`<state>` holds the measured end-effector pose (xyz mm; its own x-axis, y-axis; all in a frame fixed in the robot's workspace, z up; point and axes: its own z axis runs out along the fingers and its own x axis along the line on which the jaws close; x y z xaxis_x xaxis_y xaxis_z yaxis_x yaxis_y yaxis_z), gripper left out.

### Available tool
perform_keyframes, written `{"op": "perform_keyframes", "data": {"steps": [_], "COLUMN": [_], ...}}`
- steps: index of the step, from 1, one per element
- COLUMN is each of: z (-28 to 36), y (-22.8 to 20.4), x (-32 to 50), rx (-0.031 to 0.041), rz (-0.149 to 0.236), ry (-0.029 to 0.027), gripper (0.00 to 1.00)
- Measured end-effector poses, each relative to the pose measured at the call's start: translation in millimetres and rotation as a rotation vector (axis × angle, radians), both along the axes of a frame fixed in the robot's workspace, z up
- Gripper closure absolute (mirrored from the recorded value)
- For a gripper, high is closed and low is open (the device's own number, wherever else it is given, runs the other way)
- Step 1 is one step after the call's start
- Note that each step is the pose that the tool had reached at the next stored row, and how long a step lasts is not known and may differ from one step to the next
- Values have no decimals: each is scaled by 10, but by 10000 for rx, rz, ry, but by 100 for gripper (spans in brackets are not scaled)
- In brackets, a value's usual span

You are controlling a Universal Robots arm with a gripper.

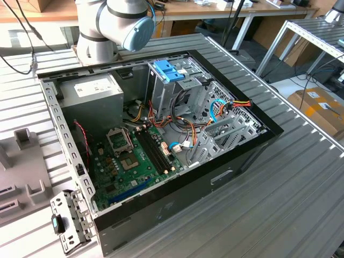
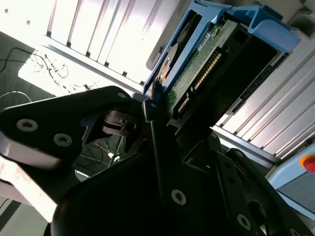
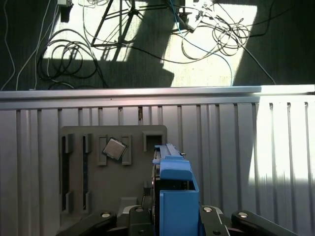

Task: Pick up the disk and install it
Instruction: 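Pick up the disk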

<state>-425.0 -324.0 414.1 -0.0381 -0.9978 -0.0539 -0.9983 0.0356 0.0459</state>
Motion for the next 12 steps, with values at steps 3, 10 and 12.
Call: {"op": "perform_keyframes", "data": {"steps": [3, 10, 12], "z": [27, 95, 110], "y": [0, 0, 0], "x": [1, 4, 4], "rx": [2, 6, 7], "rz": [0, 0, 0], "ry": [0, 1, 0], "gripper": [64, 64, 64]}}
